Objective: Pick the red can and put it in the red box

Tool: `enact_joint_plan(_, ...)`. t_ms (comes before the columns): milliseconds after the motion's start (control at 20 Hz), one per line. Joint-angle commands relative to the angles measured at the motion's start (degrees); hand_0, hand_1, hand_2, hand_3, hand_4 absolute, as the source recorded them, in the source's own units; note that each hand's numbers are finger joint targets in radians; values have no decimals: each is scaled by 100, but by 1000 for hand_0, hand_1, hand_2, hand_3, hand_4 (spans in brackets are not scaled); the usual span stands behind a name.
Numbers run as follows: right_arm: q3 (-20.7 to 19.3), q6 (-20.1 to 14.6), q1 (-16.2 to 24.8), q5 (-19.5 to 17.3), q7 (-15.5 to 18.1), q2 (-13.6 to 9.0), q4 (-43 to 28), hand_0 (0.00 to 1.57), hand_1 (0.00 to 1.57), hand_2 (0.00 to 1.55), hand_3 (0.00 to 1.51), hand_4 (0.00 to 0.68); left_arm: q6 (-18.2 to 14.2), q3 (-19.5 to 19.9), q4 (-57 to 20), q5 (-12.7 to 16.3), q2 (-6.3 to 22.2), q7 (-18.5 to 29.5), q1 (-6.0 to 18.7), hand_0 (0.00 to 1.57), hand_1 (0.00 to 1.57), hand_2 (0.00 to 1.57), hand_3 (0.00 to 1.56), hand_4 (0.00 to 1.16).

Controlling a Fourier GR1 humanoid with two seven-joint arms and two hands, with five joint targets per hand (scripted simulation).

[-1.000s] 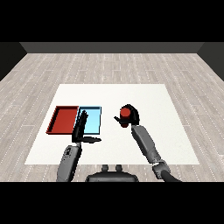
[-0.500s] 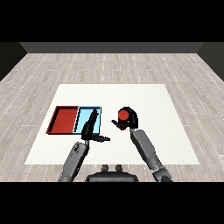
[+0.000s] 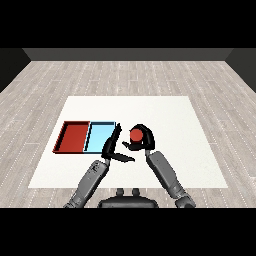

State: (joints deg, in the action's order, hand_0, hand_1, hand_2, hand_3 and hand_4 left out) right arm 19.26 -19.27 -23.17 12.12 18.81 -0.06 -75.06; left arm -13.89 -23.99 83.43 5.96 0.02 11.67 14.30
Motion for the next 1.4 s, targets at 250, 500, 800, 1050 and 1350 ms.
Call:
enact_joint_plan(250, 613, -288, -277, 322, 219, 5, 281, 1413, 1413, 1432, 1405, 617, 8, 231, -298, -1, -2, -204, 380, 0, 0, 0, 0, 0)
enact_joint_plan(500, 681, -517, -376, 356, -125, 5, -246, 1432, 1432, 1438, 1403, 599, -268, -134, -735, 82, -1, -83, 495, 0, 0, 0, 0, 0)
enact_joint_plan(800, 689, -367, -412, 538, 171, 5, 18, 1443, 1443, 1426, 1383, 609, -684, -550, -941, 364, -2, -60, 876, 0, 0, 0, 0, 0)
enact_joint_plan(1050, 1230, -768, -492, 749, 125, 5, -166, 1459, 1459, 1445, 1395, 588, -518, -450, -1020, 343, 0, -96, 980, 0, 0, 0, 0, 0)
enact_joint_plan(1350, 1297, -1006, -577, 553, -108, 2, -499, 1486, 1486, 1461, 1406, 504, -1499, -1018, -1053, 122, 5, -27, 759, 0, 0, 0, 0, 429)
